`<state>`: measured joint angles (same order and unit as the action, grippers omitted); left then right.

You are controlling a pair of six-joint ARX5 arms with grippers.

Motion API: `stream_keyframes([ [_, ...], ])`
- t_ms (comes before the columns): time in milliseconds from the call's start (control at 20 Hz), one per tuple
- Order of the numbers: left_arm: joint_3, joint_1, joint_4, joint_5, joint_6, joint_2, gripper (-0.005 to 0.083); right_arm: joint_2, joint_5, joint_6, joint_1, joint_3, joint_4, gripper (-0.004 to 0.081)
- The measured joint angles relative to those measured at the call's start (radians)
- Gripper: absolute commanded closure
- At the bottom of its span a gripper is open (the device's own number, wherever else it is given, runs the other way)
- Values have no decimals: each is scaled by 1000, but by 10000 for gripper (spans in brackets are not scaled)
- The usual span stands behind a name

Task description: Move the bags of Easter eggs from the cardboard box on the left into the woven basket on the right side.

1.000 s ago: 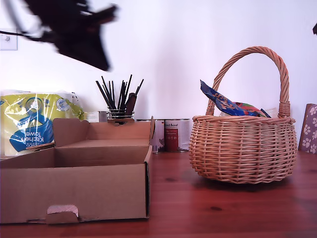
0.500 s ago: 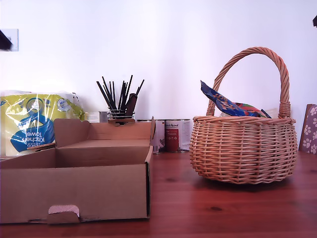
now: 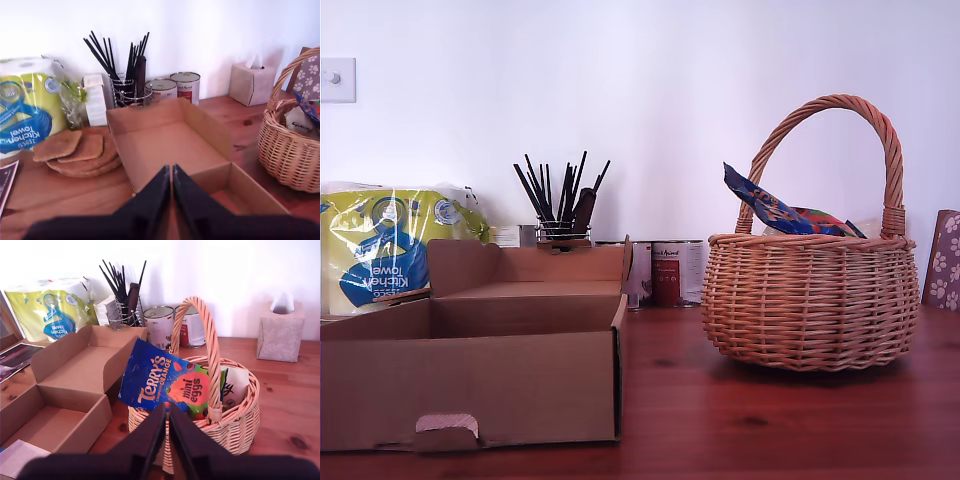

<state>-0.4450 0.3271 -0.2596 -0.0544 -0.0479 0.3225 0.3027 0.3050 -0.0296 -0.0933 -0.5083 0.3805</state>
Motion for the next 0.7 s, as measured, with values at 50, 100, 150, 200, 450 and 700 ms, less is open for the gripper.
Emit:
stream_keyframes([
  [50, 0, 0, -11, -4, 0, 0, 797, -5, 0, 0, 0, 0, 12, 782],
  [100, 0, 0, -24, -4, -1, 0, 798, -5, 0, 0, 0, 0, 24, 782],
  [150, 0, 0, -39, -4, -1, 0, 798, -2, 0, 0, 0, 0, 39, 782],
  [200, 0, 0, -50, -4, -1, 0, 798, 3, 0, 0, 0, 0, 55, 782],
  [450, 0, 0, -112, -4, -1, 0, 798, 10, 0, -3, 0, 0, 140, 782],
  [700, 0, 0, -165, -4, -1, 0, 798, 10, 0, -3, 0, 0, 188, 782],
])
